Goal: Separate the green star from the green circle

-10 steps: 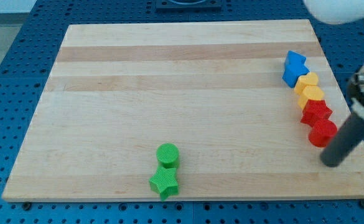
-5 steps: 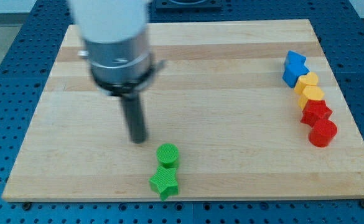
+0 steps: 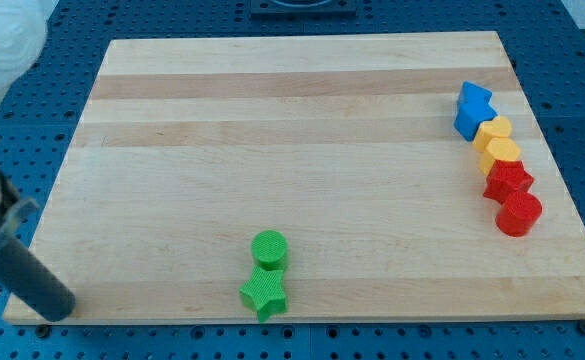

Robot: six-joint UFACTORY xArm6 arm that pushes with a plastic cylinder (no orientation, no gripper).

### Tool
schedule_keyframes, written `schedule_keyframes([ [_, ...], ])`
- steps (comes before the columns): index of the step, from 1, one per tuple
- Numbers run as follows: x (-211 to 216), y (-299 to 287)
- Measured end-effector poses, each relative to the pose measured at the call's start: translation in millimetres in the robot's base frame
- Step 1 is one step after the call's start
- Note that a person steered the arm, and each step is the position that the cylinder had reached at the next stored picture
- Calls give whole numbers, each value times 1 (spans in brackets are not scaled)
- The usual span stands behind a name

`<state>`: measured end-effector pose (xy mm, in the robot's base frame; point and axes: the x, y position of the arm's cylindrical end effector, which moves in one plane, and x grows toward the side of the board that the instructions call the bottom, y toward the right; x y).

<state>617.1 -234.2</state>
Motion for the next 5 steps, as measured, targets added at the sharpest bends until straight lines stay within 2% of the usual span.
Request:
schedule_keyframes([
  [5,2,220],
])
